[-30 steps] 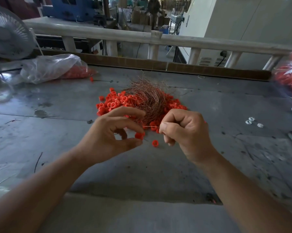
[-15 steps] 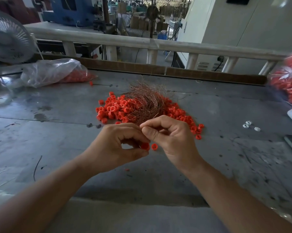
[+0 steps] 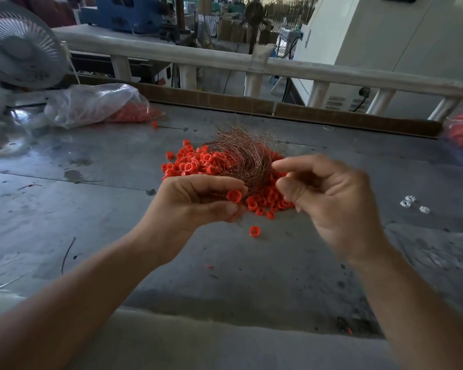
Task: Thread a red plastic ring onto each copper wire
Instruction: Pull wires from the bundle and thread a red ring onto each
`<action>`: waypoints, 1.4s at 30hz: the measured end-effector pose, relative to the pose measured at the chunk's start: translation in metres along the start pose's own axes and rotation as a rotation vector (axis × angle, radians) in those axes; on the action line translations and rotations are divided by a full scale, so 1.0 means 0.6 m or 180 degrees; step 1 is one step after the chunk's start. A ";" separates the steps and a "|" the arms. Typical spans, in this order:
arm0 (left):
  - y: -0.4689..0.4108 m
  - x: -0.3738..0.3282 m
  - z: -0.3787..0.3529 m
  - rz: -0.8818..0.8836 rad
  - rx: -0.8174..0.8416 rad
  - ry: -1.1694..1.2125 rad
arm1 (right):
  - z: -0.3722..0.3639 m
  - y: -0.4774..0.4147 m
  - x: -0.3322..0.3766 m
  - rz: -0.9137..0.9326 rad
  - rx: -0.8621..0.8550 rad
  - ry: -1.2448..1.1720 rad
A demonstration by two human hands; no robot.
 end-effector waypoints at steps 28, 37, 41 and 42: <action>0.003 -0.006 -0.007 -0.0138 -0.0002 -0.0073 | -0.048 0.023 0.002 -0.0238 0.0238 0.0323; 0.005 -0.009 -0.009 -0.0208 0.0042 -0.0090 | -0.067 0.028 -0.002 -0.0303 0.0336 0.0351; 0.005 -0.009 -0.011 -0.0154 0.0065 -0.0007 | -0.062 0.027 -0.003 -0.0291 0.0335 0.0424; 0.005 -0.010 -0.010 -0.0160 0.0052 0.0017 | -0.059 0.026 -0.004 -0.0297 0.0327 0.0419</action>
Point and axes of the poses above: each hand's wrist, its own y-axis away from the middle knuckle, its own z-axis out of the back of the hand, x = y × z, the point moved 8 cm from there along -y, towards the middle knuckle, and after that the axes turned 15 degrees about y, right-handed, at the moved point
